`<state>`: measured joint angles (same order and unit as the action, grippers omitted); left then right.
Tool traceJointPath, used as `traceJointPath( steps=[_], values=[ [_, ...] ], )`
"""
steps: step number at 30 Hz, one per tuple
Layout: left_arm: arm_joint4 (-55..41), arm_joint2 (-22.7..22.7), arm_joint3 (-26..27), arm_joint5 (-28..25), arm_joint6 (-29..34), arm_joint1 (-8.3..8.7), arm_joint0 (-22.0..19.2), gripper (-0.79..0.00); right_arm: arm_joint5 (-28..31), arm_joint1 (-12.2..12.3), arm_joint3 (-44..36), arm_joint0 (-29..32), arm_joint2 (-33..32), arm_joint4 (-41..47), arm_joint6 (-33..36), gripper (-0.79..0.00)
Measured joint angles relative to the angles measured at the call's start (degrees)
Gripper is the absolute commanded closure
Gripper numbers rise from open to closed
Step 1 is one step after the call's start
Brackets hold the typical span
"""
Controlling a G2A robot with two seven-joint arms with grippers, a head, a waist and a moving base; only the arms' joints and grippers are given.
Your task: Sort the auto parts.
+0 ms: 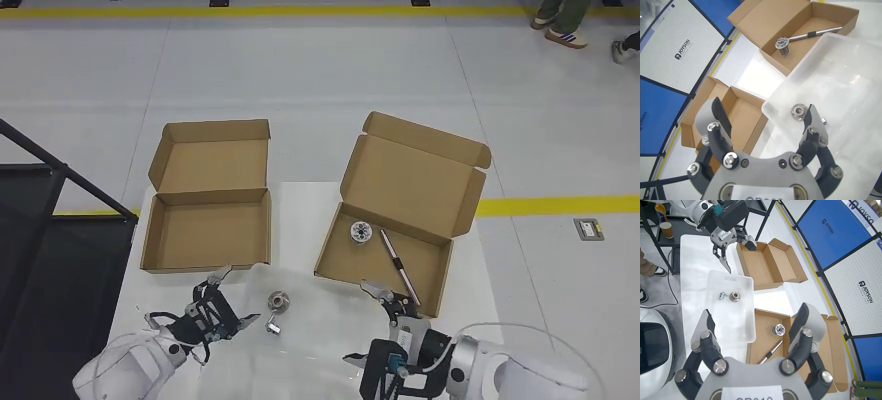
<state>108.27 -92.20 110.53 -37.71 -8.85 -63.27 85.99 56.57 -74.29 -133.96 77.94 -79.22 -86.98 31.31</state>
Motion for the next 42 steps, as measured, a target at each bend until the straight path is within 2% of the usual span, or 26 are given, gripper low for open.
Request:
traceJointPath(
  steps=[5,11,15,19,31,37,42],
  values=[
    [3.63,4.32,-0.28,-8.30,6.24,0.41,-4.43,-0.785,0.00,0.00,0.00,0.00,0.00,0.00,0.00,-0.785],
    [7.95,8.27,-1.56,-20.25,8.93,1.49,-12.25,-0.785,0.00,0.00,0.00,0.00,0.00,0.00,0.00,-0.785],
    [8.72,13.39,-5.12,-20.30,8.26,2.99,-16.68,-0.785,0.00,0.00,0.00,0.00,0.00,0.00,0.00,-0.785],
    [1.40,16.72,-10.81,-20.28,8.49,4.10,-20.50,-0.785,0.00,0.00,0.00,0.00,0.00,0.00,0.00,-0.785],
    [2.55,16.73,-10.33,-20.21,8.86,4.07,-19.96,-0.785,0.00,0.00,0.00,0.00,0.00,0.00,0.00,-0.785],
    [0.57,20.63,-11.20,-20.29,13.49,3.67,-20.65,-0.785,0.00,0.00,0.00,0.00,0.00,0.00,0.00,-0.785],
    [-4.48,23.24,-11.93,-20.29,20.66,3.58,-22.46,-0.785,0.00,0.00,0.00,0.00,0.00,0.00,0.00,-0.785]
  ],
)
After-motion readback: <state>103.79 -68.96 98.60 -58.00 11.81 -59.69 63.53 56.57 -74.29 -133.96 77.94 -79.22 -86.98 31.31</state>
